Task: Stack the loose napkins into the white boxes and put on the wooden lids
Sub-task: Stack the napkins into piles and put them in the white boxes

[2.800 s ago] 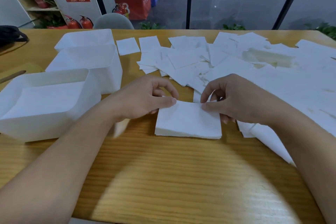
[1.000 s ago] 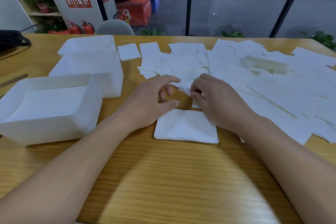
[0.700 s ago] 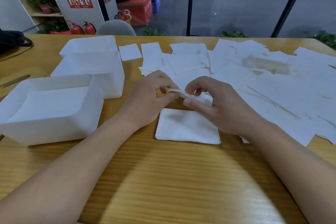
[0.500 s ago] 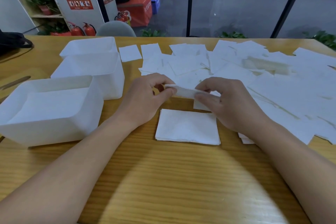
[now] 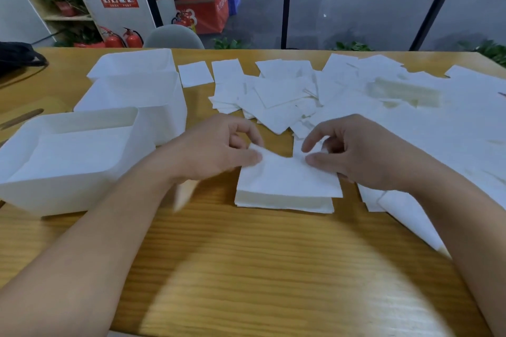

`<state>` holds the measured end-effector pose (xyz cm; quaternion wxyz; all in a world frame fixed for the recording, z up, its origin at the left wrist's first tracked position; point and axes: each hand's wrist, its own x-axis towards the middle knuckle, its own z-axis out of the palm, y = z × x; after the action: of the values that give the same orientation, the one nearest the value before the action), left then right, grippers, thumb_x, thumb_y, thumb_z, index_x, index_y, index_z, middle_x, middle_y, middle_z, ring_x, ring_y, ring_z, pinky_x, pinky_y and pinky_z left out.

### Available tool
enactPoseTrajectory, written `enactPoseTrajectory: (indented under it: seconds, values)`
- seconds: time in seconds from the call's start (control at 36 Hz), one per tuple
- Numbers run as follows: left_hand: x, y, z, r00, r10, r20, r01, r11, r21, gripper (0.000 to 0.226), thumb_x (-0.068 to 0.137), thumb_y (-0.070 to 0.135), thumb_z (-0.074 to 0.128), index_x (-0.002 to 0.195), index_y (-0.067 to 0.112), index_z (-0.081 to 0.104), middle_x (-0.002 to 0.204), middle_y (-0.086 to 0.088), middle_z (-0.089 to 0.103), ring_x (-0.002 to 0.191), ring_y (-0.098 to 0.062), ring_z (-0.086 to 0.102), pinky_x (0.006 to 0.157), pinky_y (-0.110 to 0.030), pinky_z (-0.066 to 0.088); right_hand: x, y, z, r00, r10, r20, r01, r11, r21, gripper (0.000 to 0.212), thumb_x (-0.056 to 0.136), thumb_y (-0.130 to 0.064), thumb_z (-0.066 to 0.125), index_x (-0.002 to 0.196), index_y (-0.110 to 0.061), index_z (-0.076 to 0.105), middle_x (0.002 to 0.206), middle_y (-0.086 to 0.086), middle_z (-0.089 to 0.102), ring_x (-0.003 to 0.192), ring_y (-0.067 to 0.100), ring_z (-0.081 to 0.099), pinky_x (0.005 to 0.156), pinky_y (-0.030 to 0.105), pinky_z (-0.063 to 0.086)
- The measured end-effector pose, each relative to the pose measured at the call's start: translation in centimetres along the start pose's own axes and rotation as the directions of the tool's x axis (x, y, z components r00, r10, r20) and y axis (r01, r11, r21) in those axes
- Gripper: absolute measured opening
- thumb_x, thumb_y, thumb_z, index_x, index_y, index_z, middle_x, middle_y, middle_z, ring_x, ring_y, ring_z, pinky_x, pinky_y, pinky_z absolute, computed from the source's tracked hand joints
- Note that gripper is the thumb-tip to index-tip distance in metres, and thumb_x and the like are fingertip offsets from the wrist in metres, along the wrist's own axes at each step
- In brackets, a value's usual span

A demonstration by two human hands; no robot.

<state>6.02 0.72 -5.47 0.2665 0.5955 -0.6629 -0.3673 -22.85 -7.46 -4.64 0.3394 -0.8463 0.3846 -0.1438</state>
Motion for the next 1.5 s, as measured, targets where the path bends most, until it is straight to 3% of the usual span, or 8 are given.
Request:
enactPoseTrajectory:
  seconds: [0.31, 0.44, 0.78, 0.97, 1.11, 1.19, 1.31, 1.5]
  values:
    - [0.0, 0.0, 0.7, 0.999, -0.028, 0.040, 0.018, 0.973, 0.230, 0.014, 0.102, 0.038, 0.073, 0.112, 0.039, 0.064, 0.061, 0.007, 0.064, 0.056, -0.010, 0.054, 0.075, -0.043, 0.053, 0.4, 0.9, 1.1, 0.999, -0.034, 0.025, 0.037, 0.986, -0.162, 0.006, 0.097, -0.036, 0.079, 0.093, -0.037, 0.073, 0.064, -0.010, 0.060, 0.052, 0.005, 0.050, 0.052, 0.018, 0.041]
    - [0.1, 0.0, 0.6, 1.000, -0.017, -0.013, 0.019, 0.974, 0.224, 0.010, 0.101, 0.035, 0.075, 0.105, 0.036, 0.067, 0.056, 0.010, 0.056, 0.051, -0.009, 0.048, 0.077, -0.050, 0.057, 0.8, 1.2, 1.4, 0.981, -0.097, -0.170, 0.060, 0.976, -0.208, 0.011, 0.092, -0.043, 0.081, 0.086, -0.037, 0.075, 0.081, -0.019, 0.067, 0.072, 0.006, 0.061, 0.059, 0.023, 0.049]
    - [0.5, 0.0, 2.7, 0.971, 0.148, -0.187, -0.108, 0.972, 0.211, 0.006, 0.099, 0.034, 0.078, 0.094, 0.035, 0.076, 0.075, 0.004, 0.069, 0.062, -0.009, 0.055, 0.060, -0.019, 0.045, 2.0, 1.5, 3.6, 0.972, -0.154, -0.177, 0.082, 0.929, -0.361, 0.015, 0.103, -0.026, 0.067, 0.089, -0.026, 0.071, 0.091, -0.014, 0.060, 0.079, 0.004, 0.056, 0.066, 0.023, 0.039]
    - [0.8, 0.0, 3.4, 0.933, 0.242, -0.265, -0.193, 0.961, 0.196, 0.042, 0.085, 0.036, 0.093, 0.122, 0.045, 0.075, 0.091, 0.013, 0.065, 0.075, -0.014, 0.056, 0.073, -0.021, 0.049, 1.8, 0.2, 3.7, 0.941, -0.240, -0.236, 0.233, 0.971, -0.058, 0.012, 0.102, -0.022, 0.072, 0.093, -0.030, 0.070, 0.092, -0.012, 0.067, 0.087, 0.010, 0.060, 0.076, 0.021, 0.045]
    - [1.1, -0.3, 3.5, 0.900, 0.283, -0.330, -0.208, 0.947, 0.246, 0.012, 0.094, 0.031, 0.083, 0.101, 0.041, 0.083, 0.084, 0.017, 0.065, 0.078, -0.016, 0.059, 0.069, -0.019, 0.042, 1.3, -0.5, 3.9, 0.926, -0.299, -0.229, 0.312, 0.950, 0.024, 0.007, 0.098, -0.029, 0.080, 0.099, -0.028, 0.073, 0.096, -0.012, 0.071, 0.095, 0.013, 0.065, 0.084, 0.024, 0.050]
    - [1.1, -0.3, 3.1, 0.879, 0.278, -0.387, -0.197, 0.952, 0.235, 0.004, 0.096, 0.032, 0.083, 0.095, 0.036, 0.083, 0.084, 0.014, 0.066, 0.080, -0.016, 0.060, 0.069, -0.019, 0.043, 1.0, -0.1, 3.5, 0.936, -0.280, -0.212, 0.281, 0.959, -0.025, 0.027, 0.090, -0.043, 0.086, 0.111, -0.033, 0.072, 0.104, -0.017, 0.070, 0.103, 0.008, 0.065, 0.088, 0.018, 0.048]
    - [1.2, -0.4, 2.5, 0.850, 0.258, -0.460, -0.186, 0.963, 0.198, 0.008, 0.095, 0.029, 0.085, 0.089, 0.028, 0.080, 0.089, 0.011, 0.067, 0.084, -0.015, 0.062, 0.071, -0.016, 0.043, 1.2, 0.7, 2.8, 0.944, -0.215, -0.250, 0.203, 0.976, -0.074, 0.013, 0.096, -0.030, 0.080, 0.106, -0.036, 0.075, 0.101, -0.021, 0.072, 0.102, 0.002, 0.066, 0.081, 0.016, 0.046]
    - [0.9, -0.1, 2.4, 0.886, 0.261, -0.384, -0.163, 0.949, 0.269, 0.033, 0.094, 0.043, 0.083, 0.126, 0.044, 0.074, 0.119, 0.021, 0.065, 0.112, -0.004, 0.061, 0.081, -0.020, 0.052, 1.3, 0.8, 2.9, 0.926, -0.190, -0.327, 0.157, 0.980, -0.125, 0.010, 0.102, -0.027, 0.073, 0.108, -0.033, 0.079, 0.101, -0.017, 0.074, 0.096, 0.002, 0.064, 0.081, 0.024, 0.050]
